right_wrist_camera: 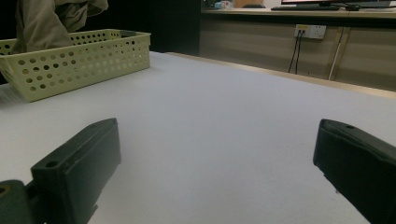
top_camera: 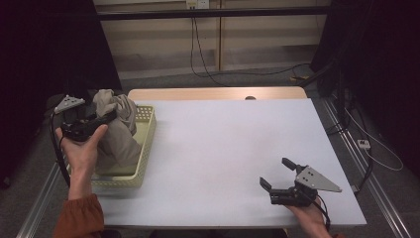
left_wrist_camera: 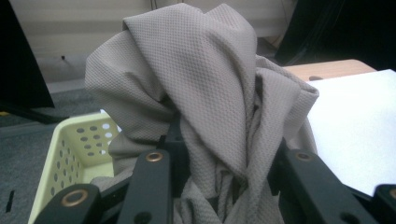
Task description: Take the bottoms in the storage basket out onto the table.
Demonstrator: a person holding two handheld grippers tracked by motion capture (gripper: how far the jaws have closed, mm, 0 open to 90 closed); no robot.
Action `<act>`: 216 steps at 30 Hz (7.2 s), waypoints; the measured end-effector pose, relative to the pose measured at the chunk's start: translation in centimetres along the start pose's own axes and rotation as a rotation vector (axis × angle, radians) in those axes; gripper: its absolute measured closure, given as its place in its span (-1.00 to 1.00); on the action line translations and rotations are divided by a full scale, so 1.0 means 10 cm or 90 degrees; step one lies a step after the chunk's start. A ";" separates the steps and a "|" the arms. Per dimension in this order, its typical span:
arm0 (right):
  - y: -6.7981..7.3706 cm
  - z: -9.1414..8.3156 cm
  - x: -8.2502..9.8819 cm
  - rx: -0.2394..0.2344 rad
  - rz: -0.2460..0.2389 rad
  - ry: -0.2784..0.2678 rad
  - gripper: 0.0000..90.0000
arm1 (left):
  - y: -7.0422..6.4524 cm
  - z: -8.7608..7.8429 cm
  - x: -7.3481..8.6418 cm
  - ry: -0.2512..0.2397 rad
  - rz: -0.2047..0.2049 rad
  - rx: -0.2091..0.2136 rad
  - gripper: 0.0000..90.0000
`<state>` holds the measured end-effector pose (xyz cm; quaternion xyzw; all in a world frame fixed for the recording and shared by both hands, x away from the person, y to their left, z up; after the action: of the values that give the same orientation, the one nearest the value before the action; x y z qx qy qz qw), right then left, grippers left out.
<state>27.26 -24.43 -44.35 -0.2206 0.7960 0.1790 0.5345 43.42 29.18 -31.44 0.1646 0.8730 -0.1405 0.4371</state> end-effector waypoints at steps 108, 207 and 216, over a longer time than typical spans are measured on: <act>0.02 -0.02 -0.02 -0.010 -0.004 -0.017 -0.99 | -0.61 -0.67 -0.38 -0.270 0.044 0.047 0.46; 0.02 -0.03 -0.01 -0.018 -0.003 -0.019 -0.99 | -1.85 0.30 -0.75 -0.216 0.103 0.209 0.45; 0.03 -0.03 -0.01 -0.018 -0.004 -0.019 -0.99 | -1.99 0.42 -0.79 -0.192 0.119 0.207 0.45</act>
<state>26.92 -24.35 -44.09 -0.2276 0.7847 0.1920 0.5436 42.72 8.15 -25.47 0.2900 0.7446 -0.2612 0.5416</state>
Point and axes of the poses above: each handheld gripper's, and its own axes: z roughly forward along the jaws, x roughly out of its underside, y roughly to its left, the point moved 2 cm from there along z, roughly forward along the jaws, and after that the axes turned 9 degrees about y, right-handed, at the moved point
